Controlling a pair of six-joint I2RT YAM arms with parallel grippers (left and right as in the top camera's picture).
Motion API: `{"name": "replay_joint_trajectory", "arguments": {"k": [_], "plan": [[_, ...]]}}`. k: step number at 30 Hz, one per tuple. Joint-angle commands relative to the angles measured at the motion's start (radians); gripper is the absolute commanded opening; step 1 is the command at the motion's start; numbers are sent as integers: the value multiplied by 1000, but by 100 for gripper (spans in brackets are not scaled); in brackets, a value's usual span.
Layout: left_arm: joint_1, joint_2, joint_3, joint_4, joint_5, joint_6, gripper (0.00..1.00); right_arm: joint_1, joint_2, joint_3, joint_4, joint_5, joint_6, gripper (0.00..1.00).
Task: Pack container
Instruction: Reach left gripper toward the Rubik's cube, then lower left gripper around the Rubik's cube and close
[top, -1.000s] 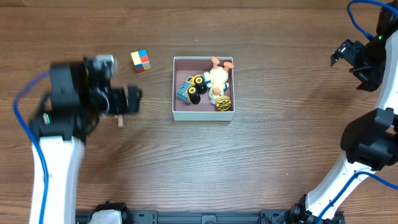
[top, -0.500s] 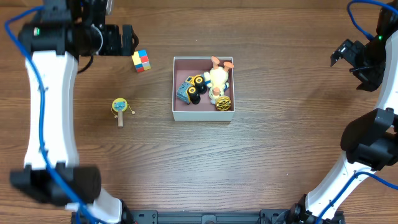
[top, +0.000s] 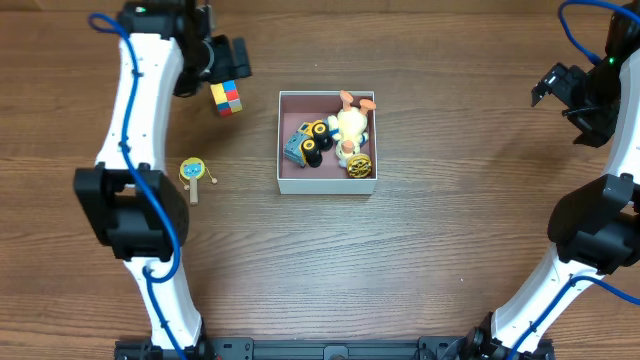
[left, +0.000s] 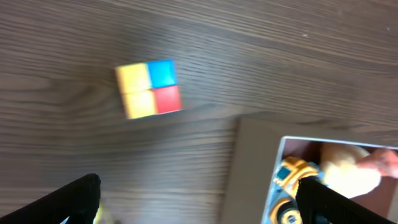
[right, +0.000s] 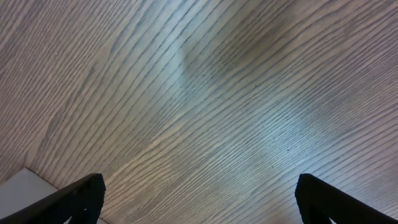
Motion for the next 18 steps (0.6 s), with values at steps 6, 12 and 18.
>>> {"name": "replay_joint_trajectory", "arguments": {"k": [6, 12, 18], "plan": [[-8, 72, 33, -42, -201, -393, 100, 3, -18, 2, 2, -1, 0, 100], [40, 122, 33, -44, -149, -308, 100, 3, -18, 2, 2, -1, 0, 100], [37, 148, 33, -37, -210, -226, 100, 3, -18, 2, 2, -1, 0, 100]]}}
